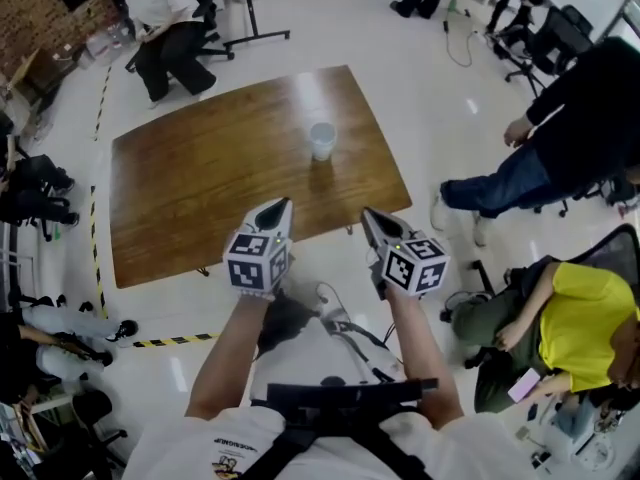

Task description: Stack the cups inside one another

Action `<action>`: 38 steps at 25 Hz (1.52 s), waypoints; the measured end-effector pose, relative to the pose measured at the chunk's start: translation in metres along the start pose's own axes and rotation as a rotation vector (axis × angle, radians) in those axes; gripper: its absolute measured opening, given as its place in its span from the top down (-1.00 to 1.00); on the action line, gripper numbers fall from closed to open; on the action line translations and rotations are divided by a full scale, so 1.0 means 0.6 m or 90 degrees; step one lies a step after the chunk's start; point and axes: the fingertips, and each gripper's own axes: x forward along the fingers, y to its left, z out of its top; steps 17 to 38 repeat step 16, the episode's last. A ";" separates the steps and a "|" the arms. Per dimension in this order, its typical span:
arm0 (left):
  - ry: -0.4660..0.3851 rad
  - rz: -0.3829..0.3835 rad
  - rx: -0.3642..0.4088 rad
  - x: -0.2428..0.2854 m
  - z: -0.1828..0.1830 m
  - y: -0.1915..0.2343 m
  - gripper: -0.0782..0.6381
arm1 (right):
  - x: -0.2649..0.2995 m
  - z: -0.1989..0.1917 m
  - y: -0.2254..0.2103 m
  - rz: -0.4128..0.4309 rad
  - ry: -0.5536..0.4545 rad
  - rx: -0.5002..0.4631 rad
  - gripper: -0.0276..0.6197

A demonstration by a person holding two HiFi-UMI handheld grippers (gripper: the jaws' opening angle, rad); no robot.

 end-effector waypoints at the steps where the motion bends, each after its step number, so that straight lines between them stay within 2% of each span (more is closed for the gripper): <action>1: 0.001 0.005 -0.002 -0.004 -0.004 -0.003 0.78 | -0.004 -0.002 0.001 0.002 0.000 0.000 0.91; 7: -0.003 0.033 0.006 -0.028 -0.012 -0.002 0.78 | -0.003 -0.014 0.018 0.016 -0.003 -0.002 0.91; 38: -0.002 0.029 0.001 -0.030 -0.015 0.007 0.78 | 0.008 -0.014 0.031 0.019 -0.008 -0.002 0.91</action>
